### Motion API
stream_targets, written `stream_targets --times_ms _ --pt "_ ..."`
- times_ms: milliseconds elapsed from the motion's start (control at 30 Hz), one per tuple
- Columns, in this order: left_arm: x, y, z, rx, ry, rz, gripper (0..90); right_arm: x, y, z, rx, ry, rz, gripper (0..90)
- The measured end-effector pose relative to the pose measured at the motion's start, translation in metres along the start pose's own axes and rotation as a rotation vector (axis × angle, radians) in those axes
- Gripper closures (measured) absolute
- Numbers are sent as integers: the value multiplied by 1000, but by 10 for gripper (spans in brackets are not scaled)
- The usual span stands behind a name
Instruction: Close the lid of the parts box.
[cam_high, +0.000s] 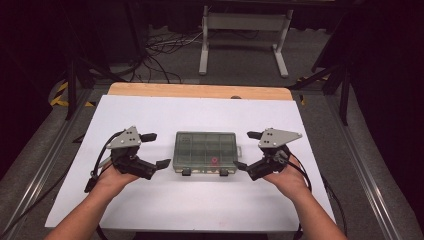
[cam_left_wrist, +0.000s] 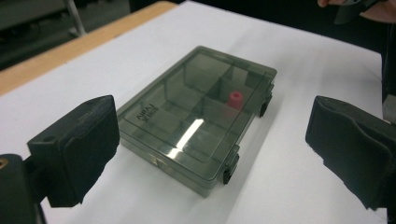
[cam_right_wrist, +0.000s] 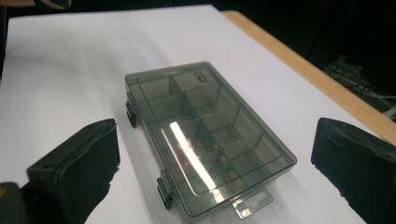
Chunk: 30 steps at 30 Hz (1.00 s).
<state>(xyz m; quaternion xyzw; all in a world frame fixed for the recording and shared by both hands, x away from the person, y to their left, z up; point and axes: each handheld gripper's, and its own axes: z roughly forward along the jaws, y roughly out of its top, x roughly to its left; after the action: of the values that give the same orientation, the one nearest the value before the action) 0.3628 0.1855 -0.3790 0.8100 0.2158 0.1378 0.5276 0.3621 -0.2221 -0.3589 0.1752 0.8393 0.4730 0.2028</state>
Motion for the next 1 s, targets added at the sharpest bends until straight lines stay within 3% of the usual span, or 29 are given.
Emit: stream_targets --times_ms 200,367,500,667,833,1000 --pt "-2 -22 -16 -99 50 -2 30 7 -17 -16 -91 -39 -2 9" --pt "-3 -34 -20 -135 69 -15 27 13 -33 -24 -163 -61 3 1" --pt "-5 -50 -23 -176 120 -18 25 15 -45 -27 -211 -75 4 0" --pt "-9 -70 -21 -227 157 -39 24 20 -65 -24 -230 -98 25 0" --pt "-9 -85 -18 -227 188 -25 23 22 -79 -20 -258 -108 47 0" --pt "-9 -97 -16 -235 203 -61 20 24 -94 -16 -243 -126 77 0"
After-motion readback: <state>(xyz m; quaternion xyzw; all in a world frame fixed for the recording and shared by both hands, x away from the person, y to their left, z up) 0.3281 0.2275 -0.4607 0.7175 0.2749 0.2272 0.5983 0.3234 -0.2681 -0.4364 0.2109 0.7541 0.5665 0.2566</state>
